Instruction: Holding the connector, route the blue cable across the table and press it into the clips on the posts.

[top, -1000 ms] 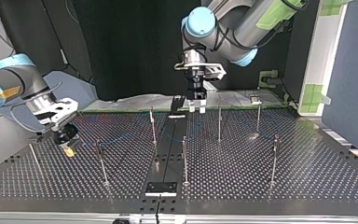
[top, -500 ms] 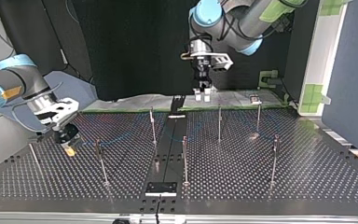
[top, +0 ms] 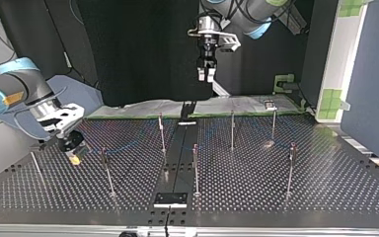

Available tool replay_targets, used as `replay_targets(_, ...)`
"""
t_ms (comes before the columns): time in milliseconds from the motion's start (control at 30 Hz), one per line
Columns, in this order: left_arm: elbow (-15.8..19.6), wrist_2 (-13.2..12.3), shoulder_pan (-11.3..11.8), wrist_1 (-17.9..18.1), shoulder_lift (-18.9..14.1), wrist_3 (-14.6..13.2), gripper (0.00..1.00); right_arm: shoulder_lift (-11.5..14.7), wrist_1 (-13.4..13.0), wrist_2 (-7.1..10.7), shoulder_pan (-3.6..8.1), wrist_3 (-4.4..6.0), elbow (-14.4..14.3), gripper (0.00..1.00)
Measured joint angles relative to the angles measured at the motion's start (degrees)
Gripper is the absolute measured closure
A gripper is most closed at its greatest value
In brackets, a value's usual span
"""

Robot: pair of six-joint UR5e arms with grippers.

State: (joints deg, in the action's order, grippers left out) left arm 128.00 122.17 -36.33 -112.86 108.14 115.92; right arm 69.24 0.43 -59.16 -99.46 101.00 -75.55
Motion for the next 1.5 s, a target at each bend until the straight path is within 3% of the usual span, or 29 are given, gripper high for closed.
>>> replay_targets(567,8.1,0.1,-0.03,0.74,0.0,-0.25,0.0,-0.15,0.0,0.0,-0.04,0.0,0.0,1.0)
replay_targets(867,12.48,-0.52,0.3,-0.35,0.0,-2.7,0.0,-0.19,0.0,0.0,0.09,0.0,0.0,1.0)
replay_targets(1033,15.23,0.82,0.94,-2.85,0.0,-5.35,0.0,-0.19,-0.02,-0.23,0.38,-0.01,0.0,1.0)
replay_targets(1300,14.08,-0.74,2.05,-6.76,0.0,-9.43,0.0,-0.19,-0.09,-0.68,0.99,-0.15,0.0,1.0)
replay_targets(1500,13.67,-1.18,2.18,-7.26,0.0,-10.04,0.0,-0.19,-0.09,-0.7,1.05,-0.17,0.0,1.0)
